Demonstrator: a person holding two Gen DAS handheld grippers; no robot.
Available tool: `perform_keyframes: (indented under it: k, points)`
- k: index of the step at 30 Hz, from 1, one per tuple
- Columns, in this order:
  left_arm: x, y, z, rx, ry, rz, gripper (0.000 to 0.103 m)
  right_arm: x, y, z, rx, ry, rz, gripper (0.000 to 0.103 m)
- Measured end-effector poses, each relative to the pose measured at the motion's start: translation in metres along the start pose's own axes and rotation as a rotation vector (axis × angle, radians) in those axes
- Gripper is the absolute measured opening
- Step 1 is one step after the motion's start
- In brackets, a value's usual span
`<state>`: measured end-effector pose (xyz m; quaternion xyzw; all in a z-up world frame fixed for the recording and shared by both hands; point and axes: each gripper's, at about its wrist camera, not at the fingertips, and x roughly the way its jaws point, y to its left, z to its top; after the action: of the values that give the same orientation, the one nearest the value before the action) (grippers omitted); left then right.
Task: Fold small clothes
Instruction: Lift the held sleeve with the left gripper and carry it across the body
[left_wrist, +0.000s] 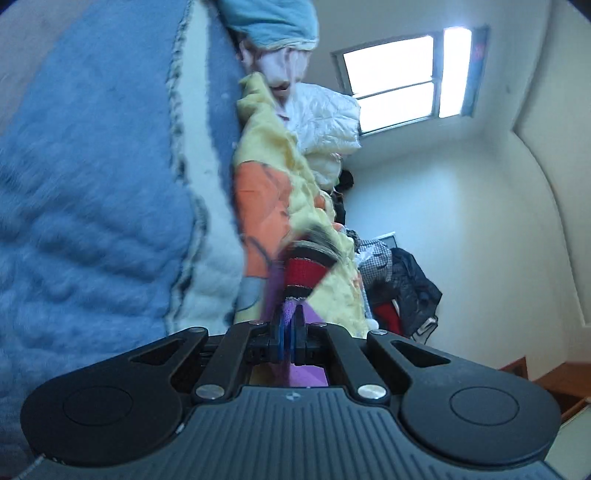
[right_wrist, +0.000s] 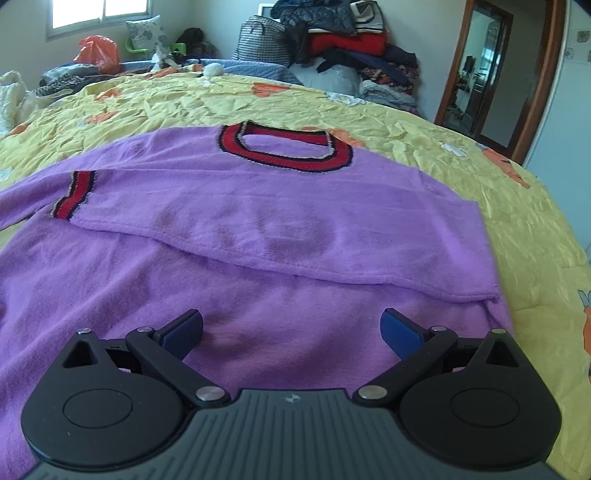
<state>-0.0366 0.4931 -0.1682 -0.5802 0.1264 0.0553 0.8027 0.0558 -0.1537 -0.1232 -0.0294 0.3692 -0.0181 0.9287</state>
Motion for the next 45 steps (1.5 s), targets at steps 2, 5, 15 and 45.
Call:
perform_keyframes:
  k: [2,5,15,45]
  points:
    - [0.003,0.005,0.006,-0.004,0.022,-0.014,0.009,-0.002,0.0,0.0,-0.006,-0.006,0.004,0.103]
    - [0.008,0.003,0.015,0.019,0.035,0.012,0.04,-0.002,-0.003,-0.001,0.012,-0.007,0.014,0.103]
    - [-0.007,-0.022,0.027,0.002,-0.043,0.001,0.003,-0.002,-0.019,-0.006,0.096,0.003,0.066,0.103]
    - [0.23,-0.356,-0.245,0.365,0.534,-0.366,0.003,-0.037,-0.028,-0.057,0.061,-0.015,0.111,0.103]
